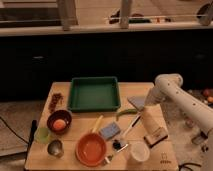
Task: Wipe tray with towel
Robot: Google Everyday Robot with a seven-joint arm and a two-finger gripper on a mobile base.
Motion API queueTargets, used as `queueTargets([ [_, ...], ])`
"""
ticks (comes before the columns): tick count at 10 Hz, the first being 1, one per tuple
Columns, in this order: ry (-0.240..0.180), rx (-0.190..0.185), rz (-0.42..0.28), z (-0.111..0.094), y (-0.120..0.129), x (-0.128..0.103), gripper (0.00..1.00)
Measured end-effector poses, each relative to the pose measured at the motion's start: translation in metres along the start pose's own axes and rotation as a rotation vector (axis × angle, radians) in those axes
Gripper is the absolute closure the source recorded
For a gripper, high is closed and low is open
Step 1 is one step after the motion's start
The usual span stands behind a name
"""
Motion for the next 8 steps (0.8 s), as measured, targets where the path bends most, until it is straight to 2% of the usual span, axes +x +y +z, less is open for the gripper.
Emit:
queueTargets([
  [1,0.003,-0.001,-0.023,0.001,-0.001,-0.005,0.88],
  [2,0.009,0.001,-0.071,-0.002,-0.007,-0.019,0.76],
  [3,0.01,-0.001,-0.089,-0.003,-0.007,-0.024,0.68],
  [7,0.024,-0.004,-0.157,-0.011,-0.011,-0.03,0.28],
  [8,0.026,-0.01,-0.163,-0.011,-0.01,-0.03,0.23],
])
